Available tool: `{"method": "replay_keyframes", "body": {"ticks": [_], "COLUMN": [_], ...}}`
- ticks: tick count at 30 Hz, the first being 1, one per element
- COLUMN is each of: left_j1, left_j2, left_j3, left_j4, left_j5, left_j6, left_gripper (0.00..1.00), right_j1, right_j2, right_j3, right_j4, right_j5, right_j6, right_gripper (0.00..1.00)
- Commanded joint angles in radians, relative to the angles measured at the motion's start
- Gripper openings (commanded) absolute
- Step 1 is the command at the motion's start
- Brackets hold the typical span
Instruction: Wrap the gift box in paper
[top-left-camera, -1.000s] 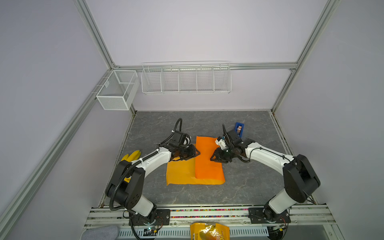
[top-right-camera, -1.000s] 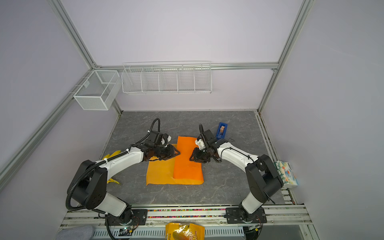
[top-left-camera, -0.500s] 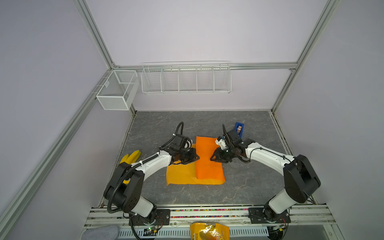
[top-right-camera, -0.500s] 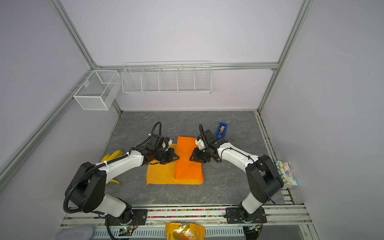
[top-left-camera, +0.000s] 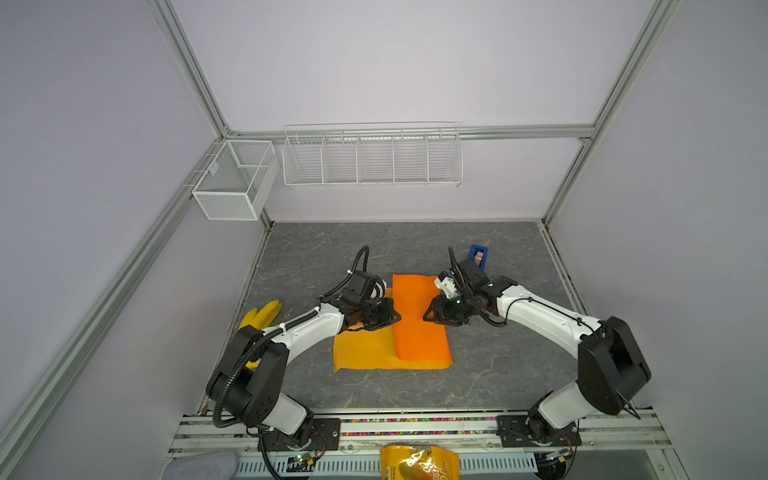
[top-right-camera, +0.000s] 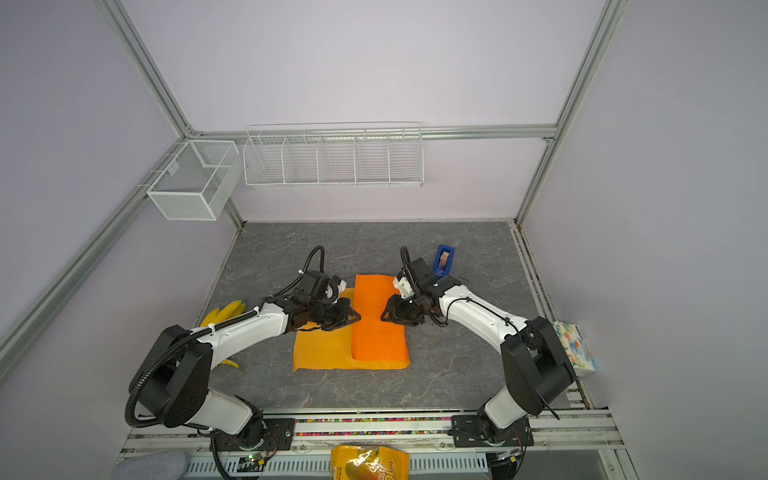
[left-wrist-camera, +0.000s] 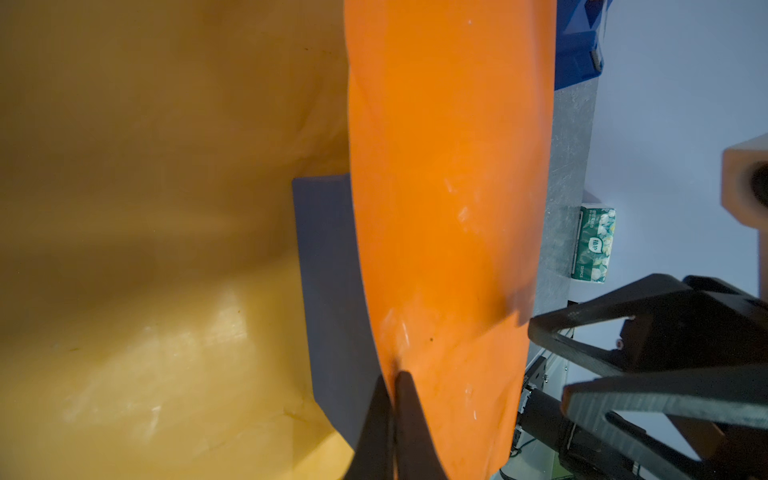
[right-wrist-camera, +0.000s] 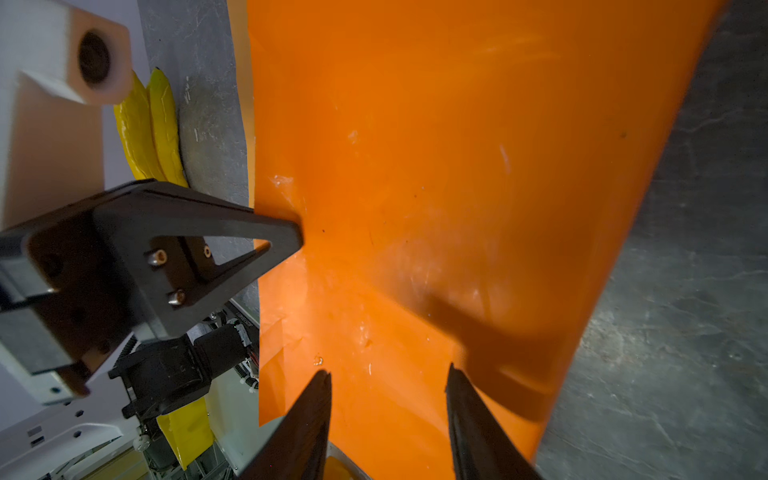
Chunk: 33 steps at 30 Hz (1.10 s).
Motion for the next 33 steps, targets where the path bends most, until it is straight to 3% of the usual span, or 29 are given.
{"method": "replay_keyframes", "body": {"ticks": [1, 6, 9, 17, 24, 33], "left_j1": [-0.015, -0.023, -0.024, -0.025, -0.025, -0.024], "left_j2": [-0.011, -0.006, -0.013, -0.044, -0.063, -0.064], "left_j3": [-0.017, -0.023, -0.026, -0.031, -0.041, -0.051], "left_j4": [0.005, 0.006, 0.004, -0.041, -0.041, -0.026], "left_j5": [-0.009, -0.019, -0.024, -0.037, -0.029, -0.016], "left_j6": [-0.01, -0.015, -0.019, -0.004, -0.002, -0.005], "left_gripper": [0.0, 0.0, 0.07, 0.11, 0.0, 0.0], "right_j1": [0.0, -0.001, -0.001, 0.0, -0.002, 0.0], "right_j2": [-0.017, 0.024, 0.052, 0.067, 0.061, 0.0], "right_j3": [-0.003, -0.015, -0.024, -0.035, -0.017, -0.002], "right_j4": [0.021, 0.012, -0.005, -0.004, -0.017, 0.015], "right_j5": [-0.045, -0.022, 0.002, 0.01, 0.011, -0.03], "right_j6": [-0.003, -0.009, -0.017, -0.023, -0.025, -0.003], "right_gripper": [0.48, 0.47, 0.46, 0.45, 0.45, 0.5]}}
